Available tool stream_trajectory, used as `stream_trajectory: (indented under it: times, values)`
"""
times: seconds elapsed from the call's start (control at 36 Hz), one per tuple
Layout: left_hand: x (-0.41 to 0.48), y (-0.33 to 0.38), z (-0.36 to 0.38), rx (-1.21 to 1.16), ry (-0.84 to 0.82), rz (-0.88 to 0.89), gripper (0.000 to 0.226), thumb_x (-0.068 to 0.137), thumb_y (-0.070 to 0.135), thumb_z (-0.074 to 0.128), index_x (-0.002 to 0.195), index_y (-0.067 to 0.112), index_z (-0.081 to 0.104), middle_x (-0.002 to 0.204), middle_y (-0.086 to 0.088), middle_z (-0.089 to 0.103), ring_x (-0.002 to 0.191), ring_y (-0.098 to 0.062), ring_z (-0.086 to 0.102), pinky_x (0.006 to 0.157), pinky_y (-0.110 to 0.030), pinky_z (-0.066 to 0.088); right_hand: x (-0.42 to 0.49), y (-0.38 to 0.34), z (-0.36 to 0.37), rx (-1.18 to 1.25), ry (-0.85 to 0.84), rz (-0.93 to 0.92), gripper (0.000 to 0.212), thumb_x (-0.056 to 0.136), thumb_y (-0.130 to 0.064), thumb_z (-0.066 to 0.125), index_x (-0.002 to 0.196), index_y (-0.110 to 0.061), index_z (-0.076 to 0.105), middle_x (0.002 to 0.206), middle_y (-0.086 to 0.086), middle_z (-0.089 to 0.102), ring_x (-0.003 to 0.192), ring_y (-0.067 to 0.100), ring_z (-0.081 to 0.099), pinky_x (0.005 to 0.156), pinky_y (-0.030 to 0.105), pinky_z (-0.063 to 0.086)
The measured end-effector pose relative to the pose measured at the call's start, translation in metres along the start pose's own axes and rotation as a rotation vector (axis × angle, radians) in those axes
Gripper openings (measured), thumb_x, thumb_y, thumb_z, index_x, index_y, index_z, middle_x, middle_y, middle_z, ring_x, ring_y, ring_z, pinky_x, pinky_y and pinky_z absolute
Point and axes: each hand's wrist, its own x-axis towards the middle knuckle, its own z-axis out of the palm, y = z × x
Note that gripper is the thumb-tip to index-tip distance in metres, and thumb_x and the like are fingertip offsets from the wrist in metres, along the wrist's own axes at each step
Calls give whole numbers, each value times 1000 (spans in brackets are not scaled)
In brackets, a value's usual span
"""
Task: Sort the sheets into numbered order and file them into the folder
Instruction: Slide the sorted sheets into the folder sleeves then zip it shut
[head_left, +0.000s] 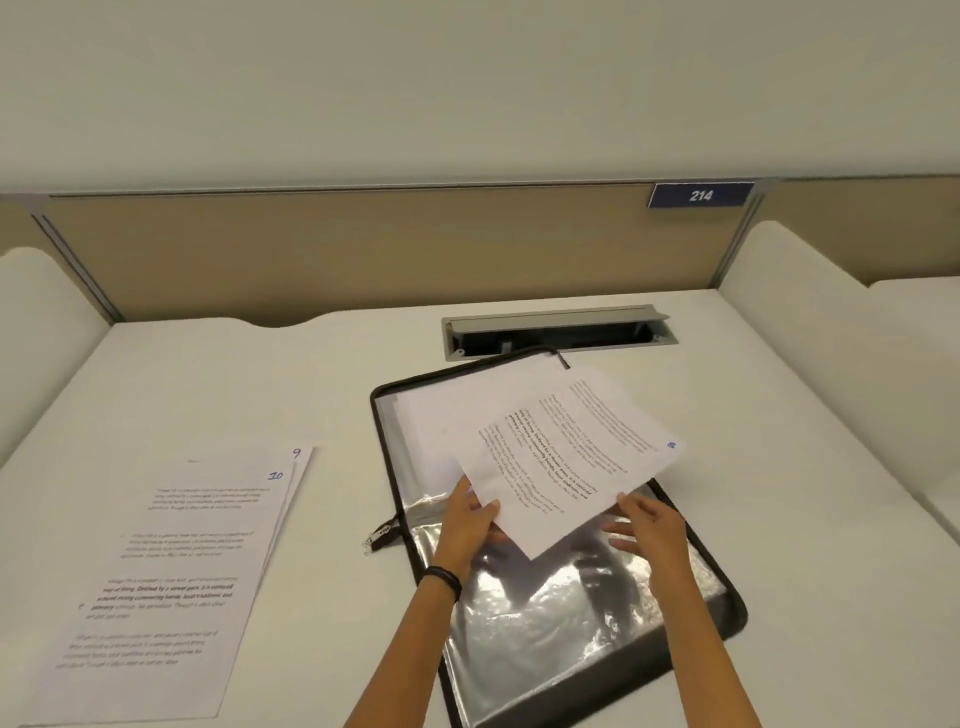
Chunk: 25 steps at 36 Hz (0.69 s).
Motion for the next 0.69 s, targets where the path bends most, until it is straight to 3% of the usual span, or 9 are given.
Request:
stream_trajectory:
  times: [0.11,0.19,0.31,0.44,0.5,0.56,0.69]
  values:
    - [-3,-2,13,103,-59,22,37,93,1,52,124,21,47,115,-5,64,96,-16,66,72,-30,59,1,1,-25,83,25,74,14,89,-16,63,99,-6,61,90,14,68,82,32,68,61,34,59]
    - [-8,-1,24,151,-109,69,36,93,1,52,121,23,48,115,-3,65,95,-15,66,68,-28,58,2,3,-44,120,48,93,21,89,-14,64,107,-6,58,96,13,67,87,32,67,59,30,59]
    - [-13,-1,37,131,-147,55,36,94,1,52,119,27,47,102,1,67,83,-10,68,57,-21,54,3,3,-65,103,79,91,21,88,-8,64,108,-5,57,96,11,66,84,28,66,56,27,59]
    - [-10,-11,57,191,-155,32,29,97,9,51,125,13,50,101,-7,70,74,-24,70,52,-22,53,11,6,-89,-13,214,48,14,87,-7,64,99,-1,59,91,11,65,72,22,63,53,27,58]
    - [-10,-14,65,212,-164,44,26,98,9,48,123,17,52,95,-9,70,74,-32,70,53,-25,54,15,10,-99,-87,271,19,12,87,-7,65,94,1,59,94,15,65,69,20,61,62,37,58]
    - [-10,-18,71,229,-189,55,25,99,8,46,118,21,54,92,-8,71,73,-29,69,57,-29,57,19,15,-109,-128,305,-8,11,87,-6,65,93,1,60,96,17,66,68,21,61,69,44,57]
    - [-8,-27,89,231,-217,56,21,98,11,49,108,28,55,93,-10,70,74,-21,66,62,-31,58,26,24,-130,-226,336,-40,17,87,-6,64,103,0,60,97,15,65,66,31,63,68,44,57]
